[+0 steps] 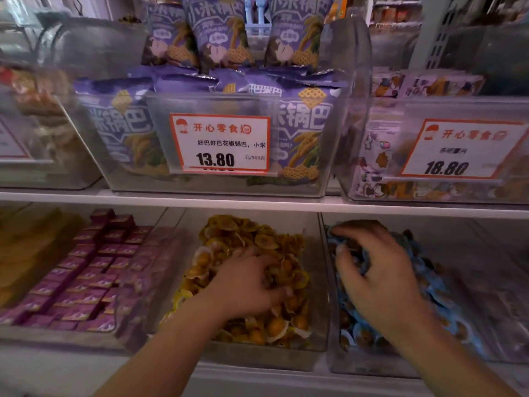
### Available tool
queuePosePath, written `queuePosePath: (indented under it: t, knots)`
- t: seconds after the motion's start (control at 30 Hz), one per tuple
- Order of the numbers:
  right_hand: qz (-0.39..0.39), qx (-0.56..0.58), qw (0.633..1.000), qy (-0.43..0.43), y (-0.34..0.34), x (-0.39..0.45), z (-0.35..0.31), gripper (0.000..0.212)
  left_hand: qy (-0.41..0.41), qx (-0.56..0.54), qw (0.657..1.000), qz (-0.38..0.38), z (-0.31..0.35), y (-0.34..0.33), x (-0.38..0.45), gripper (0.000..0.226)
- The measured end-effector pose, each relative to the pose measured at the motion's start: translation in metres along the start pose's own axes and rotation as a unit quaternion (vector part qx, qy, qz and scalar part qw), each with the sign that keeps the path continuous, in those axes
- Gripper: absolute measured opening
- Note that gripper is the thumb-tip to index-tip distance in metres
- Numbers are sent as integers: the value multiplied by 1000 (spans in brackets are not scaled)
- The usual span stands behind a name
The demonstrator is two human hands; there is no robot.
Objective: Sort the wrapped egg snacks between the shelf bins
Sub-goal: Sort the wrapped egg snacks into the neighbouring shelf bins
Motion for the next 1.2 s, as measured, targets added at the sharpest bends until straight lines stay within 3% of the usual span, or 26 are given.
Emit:
queuePosePath:
  t: [0.1,0.2,0.27,0.33,0.4,0.47,0.6,0.73,0.83,0.93,1.07,1.2]
  knots:
    - [-61,43,996,50,-19,0,-34,22,-105,-110,986,-61,47,-16,-29,38]
    - [-137,46,988,52,-43,6,-46,26,-152,-56,987,-6,58,-11,-44,34]
    - [-194,30,980,25,-66,13,-46,32,-155,-81,984,38,46,12,-46,34]
    - [-259,33,965,-13,-99,24,-45,35,-120,-80,985,93,18,33,-49,40]
    - [-319,35,947,-30,-142,38,-45,31,-30,-27,991,130,-23,37,-52,47]
    - [-379,13,925,-3,-192,49,-51,38,58,8,994,93,-58,23,-54,56]
    - [-472,-7,882,4,-261,33,-43,51,52,-9,997,58,-69,10,-59,59]
    - [-441,-96,892,-18,-239,30,-4,59,45,31,995,81,-70,14,-74,48]
    - [-408,-200,881,-128,-207,31,33,53,75,42,993,83,-71,14,-79,48]
    - [-390,-171,877,-222,-199,19,40,49,106,9,993,59,-76,12,-75,61]
    - [-308,-86,891,-322,-184,-1,41,54,157,-31,987,7,-82,6,-43,87]
    - [-285,-68,881,-372,-176,-2,42,57,212,-169,963,1,-94,8,8,75]
Point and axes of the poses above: each hand's wrist, its own x-axis towards the middle knuckle, its own y-axis out of the back of the hand, z = x × y, the point moved 9 cm from there along x, towards the middle knuckle, and after that the axes turned 10 degrees about y, right-handed, at the moved point
